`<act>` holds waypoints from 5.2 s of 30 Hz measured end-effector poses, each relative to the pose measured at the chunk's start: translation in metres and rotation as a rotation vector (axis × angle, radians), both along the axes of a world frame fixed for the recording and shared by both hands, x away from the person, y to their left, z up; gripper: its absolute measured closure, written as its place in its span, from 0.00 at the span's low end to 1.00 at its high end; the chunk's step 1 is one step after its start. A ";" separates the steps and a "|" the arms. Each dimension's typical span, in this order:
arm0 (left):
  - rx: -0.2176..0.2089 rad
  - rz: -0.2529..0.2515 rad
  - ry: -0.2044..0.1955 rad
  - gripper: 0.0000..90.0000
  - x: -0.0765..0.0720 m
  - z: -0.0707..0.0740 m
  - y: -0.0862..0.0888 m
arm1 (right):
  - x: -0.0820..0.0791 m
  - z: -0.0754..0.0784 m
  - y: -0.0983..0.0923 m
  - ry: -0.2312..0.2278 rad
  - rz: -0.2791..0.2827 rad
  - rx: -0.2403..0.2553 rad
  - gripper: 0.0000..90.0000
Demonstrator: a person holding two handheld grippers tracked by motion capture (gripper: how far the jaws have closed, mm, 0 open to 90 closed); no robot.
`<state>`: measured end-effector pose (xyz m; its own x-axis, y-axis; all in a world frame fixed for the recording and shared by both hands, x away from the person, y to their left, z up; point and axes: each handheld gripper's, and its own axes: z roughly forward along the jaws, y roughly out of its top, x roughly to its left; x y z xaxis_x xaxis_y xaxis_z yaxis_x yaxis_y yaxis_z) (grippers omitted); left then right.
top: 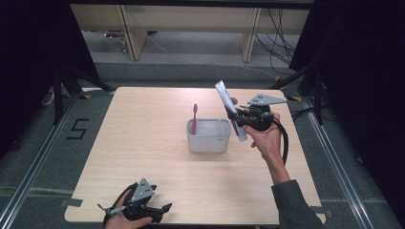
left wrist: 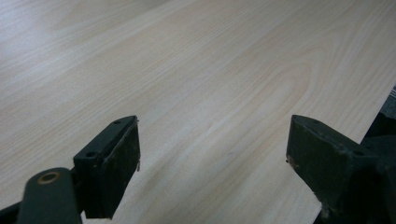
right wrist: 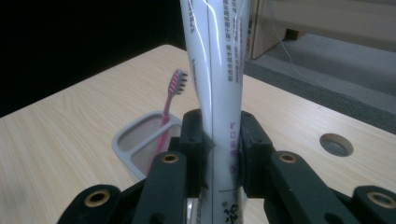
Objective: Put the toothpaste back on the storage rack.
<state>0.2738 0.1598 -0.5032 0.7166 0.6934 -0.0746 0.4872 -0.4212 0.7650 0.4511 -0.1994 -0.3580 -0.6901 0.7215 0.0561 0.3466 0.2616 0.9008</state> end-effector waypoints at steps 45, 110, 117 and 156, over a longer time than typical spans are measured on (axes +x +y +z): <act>-0.014 -0.006 -0.002 0.19 -0.001 -0.001 -0.002 | 0.044 -0.026 0.077 0.003 -0.012 0.061 0.83; 0.002 -0.015 0.007 0.19 -0.001 -0.001 -0.002 | 0.037 -0.061 0.074 0.084 0.004 -0.083 0.83; 0.004 -0.017 0.006 0.19 -0.001 -0.001 -0.002 | 0.037 -0.067 0.073 0.083 0.022 -0.087 0.82; -0.006 -0.014 0.005 0.19 -0.002 -0.002 -0.003 | 0.008 -0.048 0.048 0.061 0.012 -0.055 0.52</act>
